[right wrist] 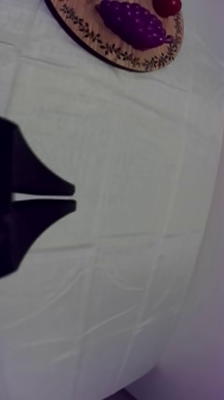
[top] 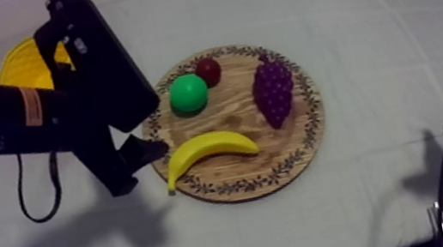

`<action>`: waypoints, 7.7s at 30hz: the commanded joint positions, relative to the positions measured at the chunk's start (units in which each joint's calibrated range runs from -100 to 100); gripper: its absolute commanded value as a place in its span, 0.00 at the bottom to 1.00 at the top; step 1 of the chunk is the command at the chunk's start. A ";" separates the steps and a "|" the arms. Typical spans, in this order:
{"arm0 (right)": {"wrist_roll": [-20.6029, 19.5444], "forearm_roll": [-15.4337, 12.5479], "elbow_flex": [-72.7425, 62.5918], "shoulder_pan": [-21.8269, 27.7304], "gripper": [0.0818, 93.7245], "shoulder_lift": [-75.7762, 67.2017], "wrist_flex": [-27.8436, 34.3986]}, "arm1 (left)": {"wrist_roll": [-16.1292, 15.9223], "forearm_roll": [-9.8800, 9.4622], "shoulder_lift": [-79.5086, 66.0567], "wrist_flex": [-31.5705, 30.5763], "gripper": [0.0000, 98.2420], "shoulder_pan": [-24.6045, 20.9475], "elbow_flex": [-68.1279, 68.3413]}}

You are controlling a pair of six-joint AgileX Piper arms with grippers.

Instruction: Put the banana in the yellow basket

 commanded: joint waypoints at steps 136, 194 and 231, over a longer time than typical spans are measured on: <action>0.01 0.01 0.02 0.01 0.00 -0.02 0.00 | 12.31 -16.69 39.16 7.94 0.28 -33.00 -28.84; 0.01 0.01 0.02 0.01 0.00 -0.02 0.00 | -0.36 2.45 -65.02 -17.09 0.00 -38.81 50.58; 0.01 0.01 0.02 0.01 0.00 -0.02 0.00 | 16.12 -2.03 -79.03 -14.68 0.00 -38.10 55.48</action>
